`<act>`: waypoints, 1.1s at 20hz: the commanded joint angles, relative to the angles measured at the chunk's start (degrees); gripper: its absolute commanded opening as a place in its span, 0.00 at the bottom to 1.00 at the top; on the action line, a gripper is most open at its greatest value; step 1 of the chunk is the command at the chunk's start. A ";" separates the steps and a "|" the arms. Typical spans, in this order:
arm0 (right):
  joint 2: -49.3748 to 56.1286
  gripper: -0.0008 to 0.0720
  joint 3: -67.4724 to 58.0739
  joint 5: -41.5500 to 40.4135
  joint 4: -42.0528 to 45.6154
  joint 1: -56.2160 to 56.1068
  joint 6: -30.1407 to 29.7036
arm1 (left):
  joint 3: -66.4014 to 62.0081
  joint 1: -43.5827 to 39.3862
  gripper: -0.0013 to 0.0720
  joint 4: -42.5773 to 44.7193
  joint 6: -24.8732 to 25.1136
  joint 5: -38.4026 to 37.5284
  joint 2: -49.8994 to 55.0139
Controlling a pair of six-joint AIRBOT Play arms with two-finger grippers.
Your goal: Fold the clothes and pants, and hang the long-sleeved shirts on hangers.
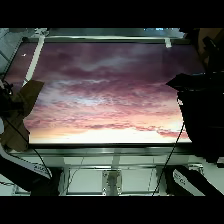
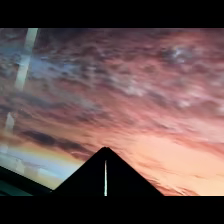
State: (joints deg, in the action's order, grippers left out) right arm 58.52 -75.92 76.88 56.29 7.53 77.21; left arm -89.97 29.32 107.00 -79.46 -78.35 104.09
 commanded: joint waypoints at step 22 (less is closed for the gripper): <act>0.20 0.03 -14.51 6.54 21.44 0.00 1.09 | -5.79 -63.98 0.05 -41.48 0.46 14.80 -14.21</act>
State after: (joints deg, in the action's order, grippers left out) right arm 58.70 -88.44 83.00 72.40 7.51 78.63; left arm -95.79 -20.38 69.54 -79.66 -69.82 87.22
